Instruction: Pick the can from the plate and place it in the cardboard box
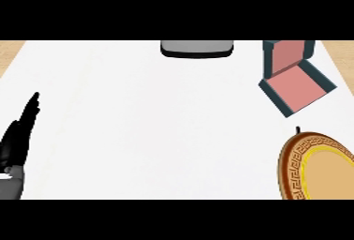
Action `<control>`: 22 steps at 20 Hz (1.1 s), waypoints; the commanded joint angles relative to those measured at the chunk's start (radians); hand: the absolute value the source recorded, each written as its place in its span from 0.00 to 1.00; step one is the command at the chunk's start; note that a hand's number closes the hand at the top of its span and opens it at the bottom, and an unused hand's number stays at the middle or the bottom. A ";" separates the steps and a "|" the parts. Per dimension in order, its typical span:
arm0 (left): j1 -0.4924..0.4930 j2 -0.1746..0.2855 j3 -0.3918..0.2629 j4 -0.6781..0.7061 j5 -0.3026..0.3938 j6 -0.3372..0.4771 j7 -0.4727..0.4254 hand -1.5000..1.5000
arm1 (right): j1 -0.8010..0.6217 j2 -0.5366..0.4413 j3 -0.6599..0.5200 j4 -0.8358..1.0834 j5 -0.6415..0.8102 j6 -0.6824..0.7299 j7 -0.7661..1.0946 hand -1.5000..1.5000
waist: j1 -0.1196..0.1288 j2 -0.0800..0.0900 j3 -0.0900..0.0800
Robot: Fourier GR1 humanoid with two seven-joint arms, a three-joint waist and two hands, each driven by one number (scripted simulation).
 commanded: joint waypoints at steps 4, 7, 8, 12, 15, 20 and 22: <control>-0.068 -0.018 -0.004 0.041 -0.024 0.002 0.012 0.50 | -0.214 0.088 0.047 -0.033 -0.063 0.137 0.175 1.00 | 0.008 0.002 -0.001; -0.055 -0.037 -0.004 0.014 -0.033 0.016 0.015 0.50 | -0.307 0.093 0.048 0.085 -0.045 0.114 0.214 1.00 | 0.017 0.004 0.000; 0.025 -0.041 -0.003 -0.001 -0.029 0.007 -0.035 0.50 | -0.285 0.158 0.066 0.051 -0.038 0.070 0.232 1.00 | 0.017 0.002 0.000; -0.036 -0.038 -0.021 -0.029 -0.041 -0.008 0.039 0.50 | -0.444 0.201 0.073 0.204 -0.032 0.072 0.303 1.00 | 0.033 0.008 0.001; -0.025 -0.003 0.037 0.024 -0.013 -0.040 -0.004 0.50 | -0.462 0.222 0.073 0.278 -0.029 0.055 0.277 1.00 | 0.021 0.006 0.000; -0.064 -0.025 0.019 0.042 -0.024 -0.039 -0.022 0.50 | -0.589 0.256 0.090 0.482 0.035 -0.041 0.262 1.00 | 0.047 0.019 0.001; -0.045 -0.064 -0.008 0.052 -0.045 -0.016 -0.056 0.50 | -0.614 0.271 0.088 0.523 0.048 -0.084 0.269 1.00 | 0.052 0.023 0.001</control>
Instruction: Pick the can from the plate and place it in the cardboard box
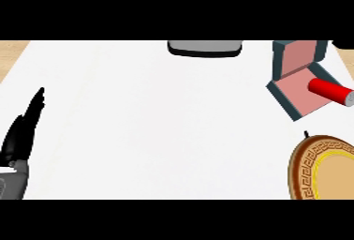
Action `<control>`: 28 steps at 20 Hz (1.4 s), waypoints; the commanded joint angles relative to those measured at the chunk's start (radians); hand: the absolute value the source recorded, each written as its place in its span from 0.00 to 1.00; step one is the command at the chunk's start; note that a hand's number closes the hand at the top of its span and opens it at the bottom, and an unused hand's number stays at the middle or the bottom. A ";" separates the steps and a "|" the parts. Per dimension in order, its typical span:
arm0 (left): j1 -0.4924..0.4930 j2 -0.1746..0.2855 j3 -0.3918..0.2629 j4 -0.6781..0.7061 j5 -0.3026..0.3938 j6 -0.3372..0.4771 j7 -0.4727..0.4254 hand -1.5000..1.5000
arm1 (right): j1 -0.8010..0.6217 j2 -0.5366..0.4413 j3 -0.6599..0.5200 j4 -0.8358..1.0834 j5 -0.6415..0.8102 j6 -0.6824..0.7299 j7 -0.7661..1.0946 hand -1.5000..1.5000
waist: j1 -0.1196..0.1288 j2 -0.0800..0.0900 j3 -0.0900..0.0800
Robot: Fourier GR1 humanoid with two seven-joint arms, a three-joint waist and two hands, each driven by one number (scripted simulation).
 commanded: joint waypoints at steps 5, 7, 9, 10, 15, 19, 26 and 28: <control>-0.036 -0.014 -0.005 0.015 -0.017 0.009 -0.008 0.50 | -0.096 0.059 0.011 0.199 0.077 -0.192 0.067 1.00 | 0.029 0.016 0.001; -0.035 0.014 0.005 -0.035 0.003 -0.026 0.031 0.50 | -0.053 0.095 0.002 0.244 0.068 -0.200 0.070 1.00 | 0.036 0.015 0.002; -0.039 -0.056 -0.047 0.002 -0.036 0.019 -0.003 0.50 | -0.096 0.065 -0.040 0.282 0.027 -0.128 0.095 0.00 | 0.036 0.024 0.002; -0.029 -0.039 -0.032 -0.019 -0.038 0.025 0.010 0.50 | -0.113 0.058 -0.042 0.297 0.028 -0.120 0.121 0.00 | 0.046 0.022 0.003; -0.083 -0.009 -0.005 0.033 -0.022 -0.009 0.014 0.50 | -0.129 0.072 -0.071 0.301 0.001 -0.131 0.065 0.00 | 0.030 0.022 0.002; -0.048 -0.012 -0.020 -0.040 -0.029 -0.008 0.034 0.50 | -0.080 0.076 -0.112 0.290 -0.036 -0.189 -0.045 0.00 | 0.044 0.019 0.005; -0.047 -0.014 0.010 0.045 -0.029 0.008 -0.021 0.50 | -0.097 0.053 -0.247 0.265 -0.163 -0.262 -0.122 0.00 | 0.026 0.019 0.003; -0.074 -0.039 -0.020 0.014 -0.042 0.012 0.023 0.50 | -0.093 -0.002 -0.286 0.271 -0.203 -0.190 -0.151 0.00 | 0.018 0.017 0.004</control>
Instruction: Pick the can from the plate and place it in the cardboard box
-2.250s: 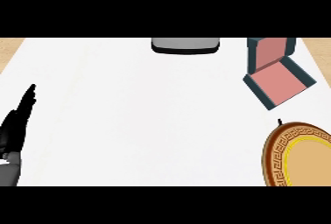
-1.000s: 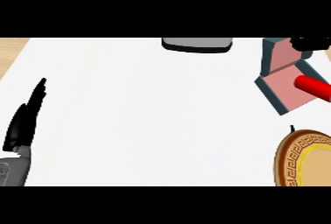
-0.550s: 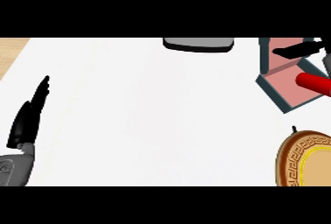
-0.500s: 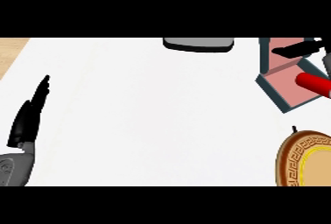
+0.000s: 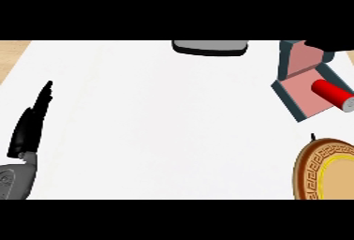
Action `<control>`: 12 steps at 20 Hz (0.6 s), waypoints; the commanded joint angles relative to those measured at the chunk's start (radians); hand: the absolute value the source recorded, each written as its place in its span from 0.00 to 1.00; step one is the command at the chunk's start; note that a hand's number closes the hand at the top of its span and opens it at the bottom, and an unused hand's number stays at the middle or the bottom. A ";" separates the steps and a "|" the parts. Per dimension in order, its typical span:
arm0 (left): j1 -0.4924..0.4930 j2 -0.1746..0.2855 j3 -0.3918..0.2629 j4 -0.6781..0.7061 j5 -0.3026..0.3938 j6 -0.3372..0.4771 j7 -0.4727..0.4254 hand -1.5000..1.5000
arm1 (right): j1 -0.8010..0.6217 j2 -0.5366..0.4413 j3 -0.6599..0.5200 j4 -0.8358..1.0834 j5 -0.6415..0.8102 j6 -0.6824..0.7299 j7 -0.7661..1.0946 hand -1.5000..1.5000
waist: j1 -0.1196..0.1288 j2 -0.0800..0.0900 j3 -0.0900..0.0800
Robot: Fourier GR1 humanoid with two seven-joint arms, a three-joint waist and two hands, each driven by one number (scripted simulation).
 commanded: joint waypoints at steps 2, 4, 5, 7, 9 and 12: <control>0.032 -0.013 0.002 -0.001 0.001 0.006 -0.017 0.50 | 0.037 -0.084 -0.096 0.004 -0.094 0.059 -0.077 0.00 | -0.011 -0.005 0.000; 0.023 0.004 0.007 -0.008 -0.002 -0.004 0.009 0.50 | 0.048 -0.130 -0.119 0.012 -0.118 0.118 -0.090 0.00 | -0.014 -0.006 0.000; 0.024 -0.001 0.007 -0.025 -0.004 0.004 0.010 0.50 | 0.065 -0.141 -0.123 0.014 -0.122 0.127 -0.107 0.00 | -0.013 -0.007 0.000; 0.062 0.048 0.038 -0.063 0.022 -0.036 0.009 0.50 | 0.096 -0.194 -0.147 0.021 -0.147 0.179 -0.108 0.00 | -0.017 -0.013 0.000; 0.067 -0.028 -0.004 -0.061 -0.006 0.016 0.009 0.50 | 0.124 -0.224 -0.156 0.032 -0.154 0.188 -0.108 0.00 | -0.020 -0.010 0.000; 0.073 -0.012 0.004 -0.063 -0.006 0.005 0.008 0.50 | 0.202 -0.300 -0.174 0.035 -0.170 0.255 -0.159 0.00 | -0.026 -0.011 0.001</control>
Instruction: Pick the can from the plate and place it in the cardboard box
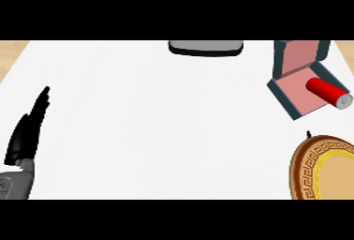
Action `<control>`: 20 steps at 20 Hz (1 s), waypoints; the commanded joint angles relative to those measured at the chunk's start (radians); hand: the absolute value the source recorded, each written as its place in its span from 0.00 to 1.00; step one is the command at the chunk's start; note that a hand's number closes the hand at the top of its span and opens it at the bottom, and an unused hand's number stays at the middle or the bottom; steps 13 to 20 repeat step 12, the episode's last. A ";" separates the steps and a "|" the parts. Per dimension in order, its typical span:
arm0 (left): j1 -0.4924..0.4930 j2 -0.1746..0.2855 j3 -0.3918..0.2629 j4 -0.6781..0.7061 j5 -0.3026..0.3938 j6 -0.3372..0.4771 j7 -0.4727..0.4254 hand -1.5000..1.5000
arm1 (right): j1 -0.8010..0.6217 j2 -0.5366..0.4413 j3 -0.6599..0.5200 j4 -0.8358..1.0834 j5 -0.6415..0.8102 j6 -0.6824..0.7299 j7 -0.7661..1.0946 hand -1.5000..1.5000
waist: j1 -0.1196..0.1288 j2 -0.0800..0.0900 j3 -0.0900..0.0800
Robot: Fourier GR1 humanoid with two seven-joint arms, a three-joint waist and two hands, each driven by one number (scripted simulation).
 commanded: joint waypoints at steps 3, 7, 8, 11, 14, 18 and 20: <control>-0.003 0.016 0.016 -0.008 -0.002 -0.003 0.001 0.50 | 0.113 -0.153 -0.044 0.020 -0.040 0.130 -0.043 0.00 | -0.008 0.000 0.002; 0.021 0.019 0.032 0.009 0.015 -0.019 -0.025 0.50 | 0.198 -0.204 -0.053 0.024 -0.050 0.197 -0.100 0.00 | -0.013 -0.001 0.002; -0.003 0.015 0.032 0.016 0.015 -0.017 -0.004 0.50 | 0.204 -0.246 -0.051 0.027 -0.048 0.246 -0.087 0.00 | -0.018 0.000 0.002; -0.013 0.011 0.024 -0.022 0.001 -0.004 0.021 0.50 | 0.264 -0.229 -0.026 0.029 -0.025 0.272 -0.135 0.00 | -0.012 -0.003 0.003; -0.002 -0.023 0.004 0.017 -0.008 0.008 -0.001 0.50 | 0.254 -0.279 -0.024 0.031 -0.023 0.322 -0.108 0.00 | -0.015 0.001 0.003; -0.002 -0.023 0.004 0.017 -0.008 0.008 -0.001 0.50 | 0.254 -0.279 -0.024 0.031 -0.023 0.322 -0.108 0.00 | -0.015 0.001 0.003; -0.002 -0.023 0.004 0.017 -0.008 0.008 -0.001 0.50 | 0.254 -0.279 -0.024 0.031 -0.023 0.322 -0.108 0.00 | -0.015 0.001 0.003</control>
